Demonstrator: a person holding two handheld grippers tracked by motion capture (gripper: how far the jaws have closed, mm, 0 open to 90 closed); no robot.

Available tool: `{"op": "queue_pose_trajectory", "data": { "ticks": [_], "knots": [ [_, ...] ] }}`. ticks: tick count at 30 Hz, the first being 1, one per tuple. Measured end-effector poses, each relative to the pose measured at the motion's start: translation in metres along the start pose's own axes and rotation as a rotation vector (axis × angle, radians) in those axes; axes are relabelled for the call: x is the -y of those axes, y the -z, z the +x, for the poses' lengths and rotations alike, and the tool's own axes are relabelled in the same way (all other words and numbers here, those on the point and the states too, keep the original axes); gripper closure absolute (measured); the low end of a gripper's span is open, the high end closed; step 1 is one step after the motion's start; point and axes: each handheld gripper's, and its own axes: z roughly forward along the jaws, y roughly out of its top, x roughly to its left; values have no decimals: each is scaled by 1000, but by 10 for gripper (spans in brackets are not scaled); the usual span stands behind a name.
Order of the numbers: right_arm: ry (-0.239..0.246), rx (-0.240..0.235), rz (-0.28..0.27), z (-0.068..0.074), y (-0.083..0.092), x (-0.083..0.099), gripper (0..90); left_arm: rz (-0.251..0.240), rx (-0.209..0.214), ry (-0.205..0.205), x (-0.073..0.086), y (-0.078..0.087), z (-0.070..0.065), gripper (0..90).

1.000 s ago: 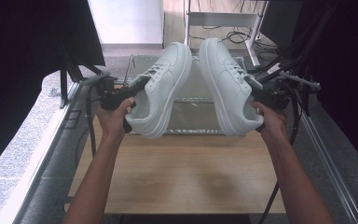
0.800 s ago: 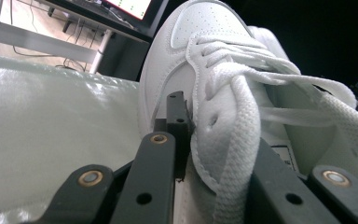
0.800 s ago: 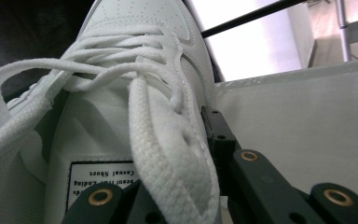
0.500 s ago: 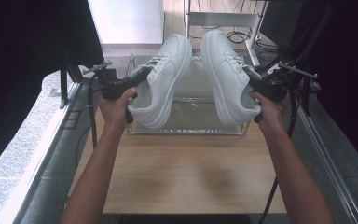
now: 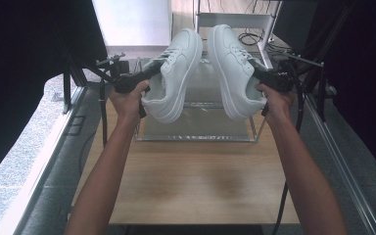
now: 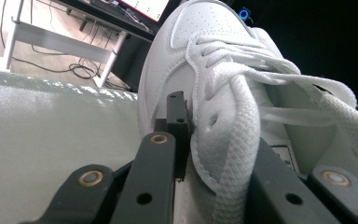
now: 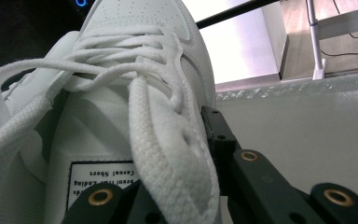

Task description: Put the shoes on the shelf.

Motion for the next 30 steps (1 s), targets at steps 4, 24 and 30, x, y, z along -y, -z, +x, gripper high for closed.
{"op": "queue_pose_trajectory", "data": {
  "ticks": [4,24,30],
  "knots": [
    [-3,17,4,0,-10,-5,863,3,-18,-12,-5,-7,-1,837],
    [-34,132,19,-3,-44,-15,862,33,-140,11,-11,-39,10,835],
    [-26,160,45,-6,-56,-16,862,55,-161,-5,-14,-52,11,836]
  ]
}}
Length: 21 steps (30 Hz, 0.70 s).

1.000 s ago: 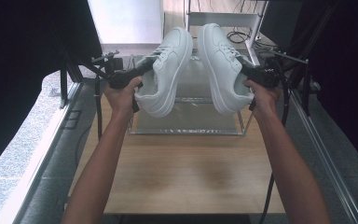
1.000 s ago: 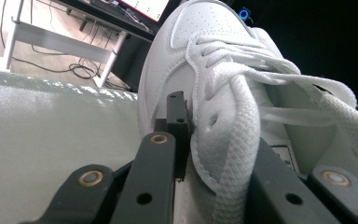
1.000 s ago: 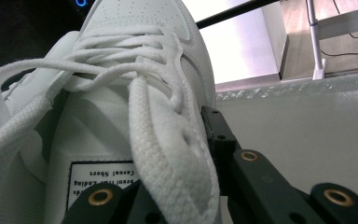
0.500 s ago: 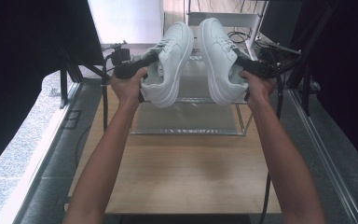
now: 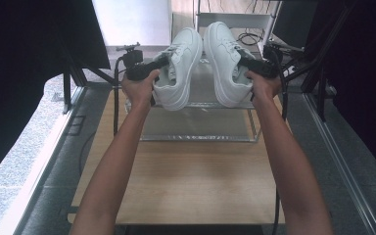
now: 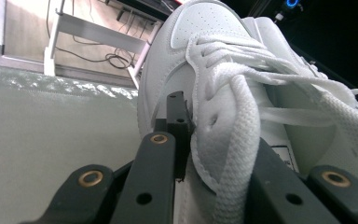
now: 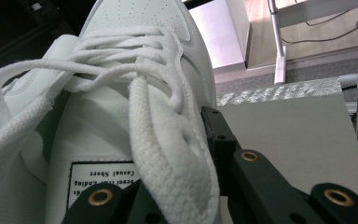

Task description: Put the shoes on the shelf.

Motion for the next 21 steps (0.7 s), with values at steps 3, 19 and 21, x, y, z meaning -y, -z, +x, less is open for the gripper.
{"op": "queue_pose_trajectory", "data": {
  "ticks": [3,19,21],
  "knots": [
    [-13,27,11,-4,-9,-3,862,3,-19,2,-4,-9,2,836],
    [-6,109,96,-7,-53,8,836,77,-129,44,4,-56,27,814],
    [-10,110,97,-7,-54,8,831,80,-127,54,4,-58,27,805]
  ]
}}
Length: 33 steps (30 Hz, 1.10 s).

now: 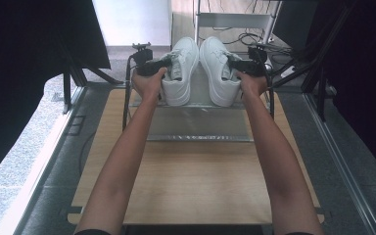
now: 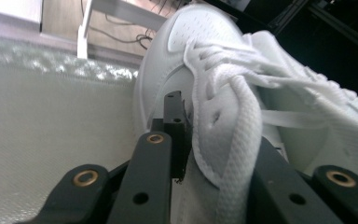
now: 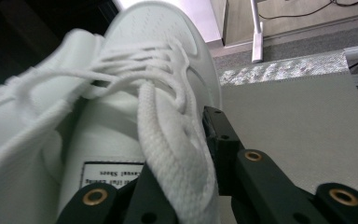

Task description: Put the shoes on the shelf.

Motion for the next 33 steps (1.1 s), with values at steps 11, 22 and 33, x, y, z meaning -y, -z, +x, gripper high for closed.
{"op": "queue_pose_trajectory", "data": {
  "ticks": [11,22,33],
  "knots": [
    [28,-50,20,3,-9,3,608,23,25,-23,1,-13,-11,612],
    [139,-49,-141,16,40,-1,528,-29,64,-115,0,26,-22,532],
    [232,-40,-65,-16,70,32,739,-8,48,-175,21,71,-17,767]
  ]
}}
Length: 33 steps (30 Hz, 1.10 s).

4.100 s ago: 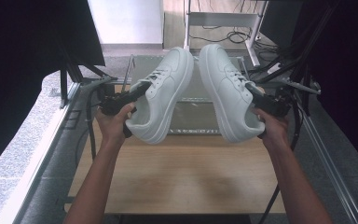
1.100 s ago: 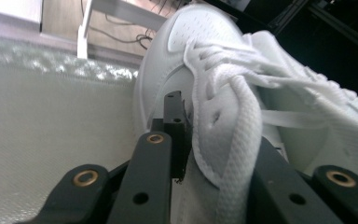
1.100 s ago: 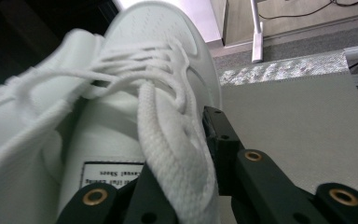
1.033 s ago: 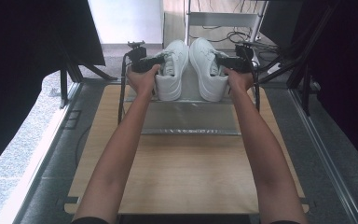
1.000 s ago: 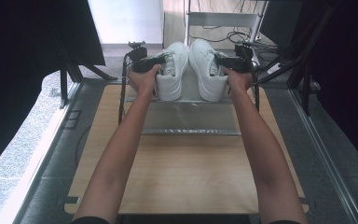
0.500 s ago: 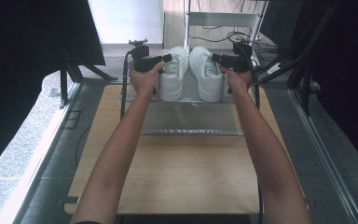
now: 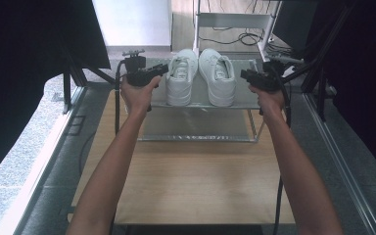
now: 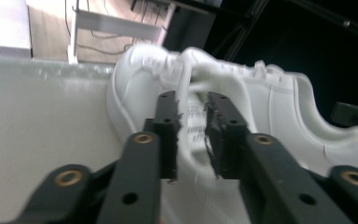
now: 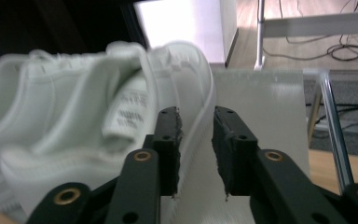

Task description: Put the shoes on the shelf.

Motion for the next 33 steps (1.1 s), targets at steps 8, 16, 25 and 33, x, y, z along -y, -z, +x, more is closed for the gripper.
{"op": "queue_pose_trajectory", "data": {
  "ticks": [8,16,25,33],
  "knots": [
    [83,-33,71,-8,-9,25,857,88,-34,-84,22,9,9,895],
    [124,-47,76,6,-18,33,890,143,-1,-68,48,-1,9,899],
    [165,-35,77,18,-21,43,900,104,34,-9,54,-7,2,900],
    [233,-27,70,40,-23,46,900,86,12,-33,59,-18,-16,900]
  ]
}}
